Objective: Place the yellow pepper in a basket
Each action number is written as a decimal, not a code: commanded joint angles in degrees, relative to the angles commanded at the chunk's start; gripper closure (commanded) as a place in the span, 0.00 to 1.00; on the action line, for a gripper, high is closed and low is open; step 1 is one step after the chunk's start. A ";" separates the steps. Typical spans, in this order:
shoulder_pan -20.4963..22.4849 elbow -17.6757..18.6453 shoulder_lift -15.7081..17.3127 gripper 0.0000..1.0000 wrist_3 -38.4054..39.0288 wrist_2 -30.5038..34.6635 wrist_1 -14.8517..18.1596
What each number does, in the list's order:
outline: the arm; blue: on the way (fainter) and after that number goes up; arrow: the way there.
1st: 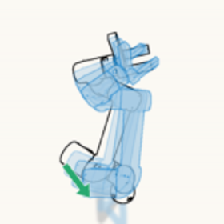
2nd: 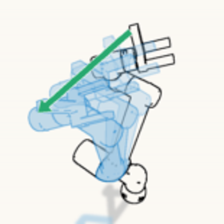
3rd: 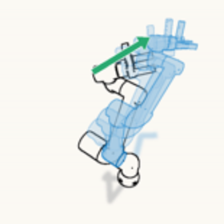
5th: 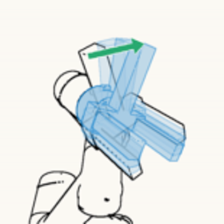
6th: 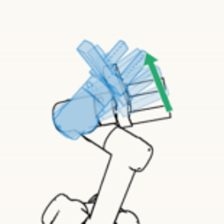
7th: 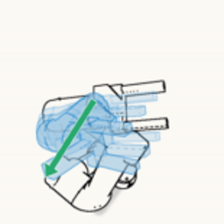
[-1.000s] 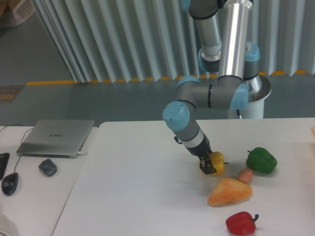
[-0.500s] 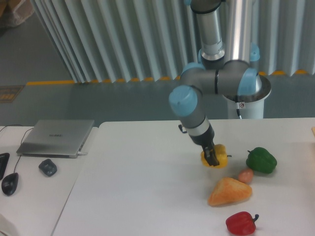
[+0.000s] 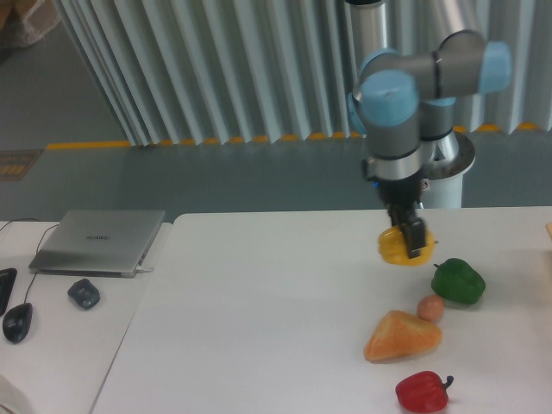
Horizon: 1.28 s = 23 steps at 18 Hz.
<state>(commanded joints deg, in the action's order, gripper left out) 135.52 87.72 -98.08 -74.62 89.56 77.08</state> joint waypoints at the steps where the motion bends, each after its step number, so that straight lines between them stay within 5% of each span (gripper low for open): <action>1: 0.53 0.00 -0.44 0.56 -0.17 0.26 -0.09; 8: 12.03 0.44 -5.62 0.57 -18.67 0.62 -3.16; 13: 21.17 -0.18 -5.72 0.57 -31.44 0.62 -3.34; 20: 26.73 0.97 -8.17 0.55 -29.97 0.79 -3.96; 22: 27.34 1.14 -9.40 0.46 -29.80 1.14 -3.87; 23: 27.52 1.23 -9.50 0.25 -29.88 1.06 -3.87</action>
<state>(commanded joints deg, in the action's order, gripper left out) 163.04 88.94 -107.58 -104.50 90.62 73.21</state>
